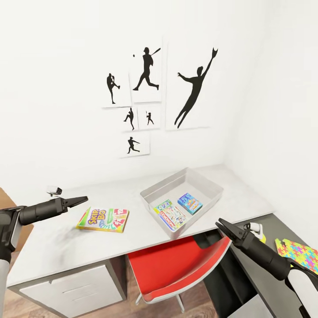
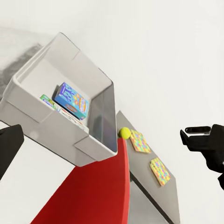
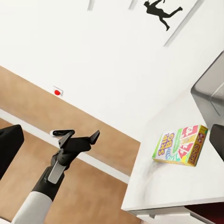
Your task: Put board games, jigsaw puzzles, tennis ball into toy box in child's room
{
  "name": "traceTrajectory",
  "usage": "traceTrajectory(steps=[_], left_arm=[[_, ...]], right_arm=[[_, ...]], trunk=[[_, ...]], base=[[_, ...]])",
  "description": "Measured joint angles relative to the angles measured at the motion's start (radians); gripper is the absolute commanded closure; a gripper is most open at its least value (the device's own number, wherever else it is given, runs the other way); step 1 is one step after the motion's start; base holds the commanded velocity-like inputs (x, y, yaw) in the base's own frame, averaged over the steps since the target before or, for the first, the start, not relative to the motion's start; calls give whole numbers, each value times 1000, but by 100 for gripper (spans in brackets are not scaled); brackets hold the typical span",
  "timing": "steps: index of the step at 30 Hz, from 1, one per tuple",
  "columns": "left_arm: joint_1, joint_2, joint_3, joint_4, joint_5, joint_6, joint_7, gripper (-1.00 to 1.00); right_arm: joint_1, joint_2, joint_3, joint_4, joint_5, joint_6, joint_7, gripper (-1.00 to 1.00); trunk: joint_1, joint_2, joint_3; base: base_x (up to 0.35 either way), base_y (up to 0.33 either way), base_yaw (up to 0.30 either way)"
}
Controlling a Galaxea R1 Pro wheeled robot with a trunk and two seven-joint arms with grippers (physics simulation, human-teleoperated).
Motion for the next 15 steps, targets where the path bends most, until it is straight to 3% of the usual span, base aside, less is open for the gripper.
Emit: traceTrajectory(steps=[15], left_arm=[[0, -1, 0, 0, 0, 8, 0, -100]], right_arm=[[0, 0, 0, 3, 1, -1, -3, -100]], trunk=[[0, 0, 0]], base=[[0, 0, 0]])
